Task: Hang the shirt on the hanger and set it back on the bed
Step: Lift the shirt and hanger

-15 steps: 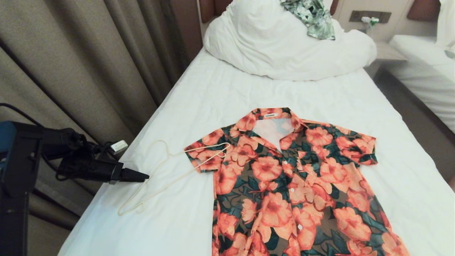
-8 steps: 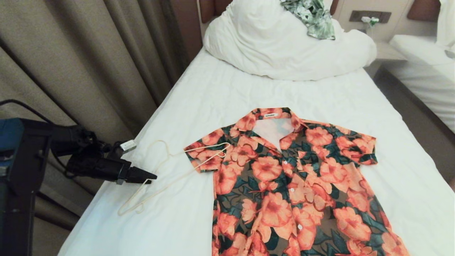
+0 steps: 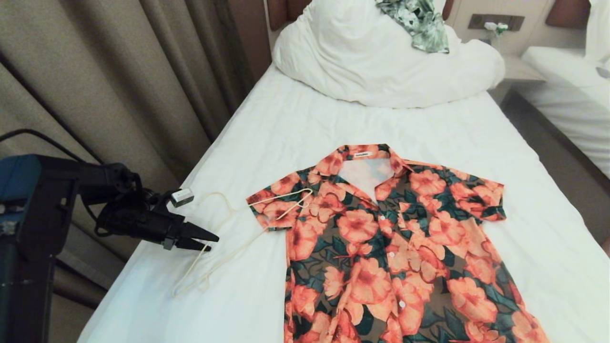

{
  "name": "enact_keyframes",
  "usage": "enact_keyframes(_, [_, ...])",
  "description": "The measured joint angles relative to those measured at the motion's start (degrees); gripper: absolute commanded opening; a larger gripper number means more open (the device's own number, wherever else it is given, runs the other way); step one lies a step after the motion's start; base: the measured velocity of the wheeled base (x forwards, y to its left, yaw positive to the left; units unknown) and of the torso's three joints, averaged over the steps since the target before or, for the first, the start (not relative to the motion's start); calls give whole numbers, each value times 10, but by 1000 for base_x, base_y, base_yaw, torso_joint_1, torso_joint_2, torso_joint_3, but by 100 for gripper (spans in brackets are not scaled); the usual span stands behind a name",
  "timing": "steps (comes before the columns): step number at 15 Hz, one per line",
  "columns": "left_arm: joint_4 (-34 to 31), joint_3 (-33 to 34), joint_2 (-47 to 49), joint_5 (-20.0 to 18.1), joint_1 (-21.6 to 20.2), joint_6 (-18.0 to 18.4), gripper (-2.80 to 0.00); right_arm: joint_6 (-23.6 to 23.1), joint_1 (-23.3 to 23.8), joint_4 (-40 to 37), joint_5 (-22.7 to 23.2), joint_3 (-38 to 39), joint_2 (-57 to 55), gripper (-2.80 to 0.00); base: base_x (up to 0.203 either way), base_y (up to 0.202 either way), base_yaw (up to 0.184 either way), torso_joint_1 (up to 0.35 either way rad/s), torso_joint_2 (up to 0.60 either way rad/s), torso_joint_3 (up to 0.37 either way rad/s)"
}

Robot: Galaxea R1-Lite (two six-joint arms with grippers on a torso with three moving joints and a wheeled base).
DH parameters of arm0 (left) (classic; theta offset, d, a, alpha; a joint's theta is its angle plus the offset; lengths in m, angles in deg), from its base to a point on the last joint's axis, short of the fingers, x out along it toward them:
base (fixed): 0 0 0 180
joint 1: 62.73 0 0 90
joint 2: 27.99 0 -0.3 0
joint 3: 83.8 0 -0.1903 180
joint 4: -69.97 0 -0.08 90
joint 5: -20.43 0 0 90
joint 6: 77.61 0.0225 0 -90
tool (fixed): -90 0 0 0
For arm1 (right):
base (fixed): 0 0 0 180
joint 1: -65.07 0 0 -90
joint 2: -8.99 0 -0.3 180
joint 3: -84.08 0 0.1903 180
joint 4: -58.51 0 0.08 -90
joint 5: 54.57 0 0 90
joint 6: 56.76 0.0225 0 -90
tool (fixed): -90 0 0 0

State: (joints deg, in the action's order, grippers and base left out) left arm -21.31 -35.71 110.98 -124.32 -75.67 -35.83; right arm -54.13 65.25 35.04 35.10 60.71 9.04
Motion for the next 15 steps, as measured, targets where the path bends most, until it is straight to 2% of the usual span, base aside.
enact_keyframes(3, [-5, 0, 5, -5, 0, -3, 0, 0, 0, 0, 0, 0, 0, -280, 0, 0, 0, 0, 0, 0])
enact_keyframes(6, [-33, 5, 6, -59, 0, -1, 0, 0, 0, 0, 0, 0, 0, -280, 0, 0, 0, 0, 0, 0])
enact_keyframes(7, [-34, 4, 7, -65, 0, -2, 0, 0, 0, 0, 0, 0, 0, -280, 0, 0, 0, 0, 0, 0])
enact_keyframes(10, [-47, 4, 7, -74, -2, -2, 0, 0, 0, 0, 0, 0, 0, -280, 0, 0, 0, 0, 0, 0])
enact_keyframes(15, [-67, 8, 5, -67, 17, -7, 0, 0, 0, 0, 0, 0, 0, -280, 0, 0, 0, 0, 0, 0])
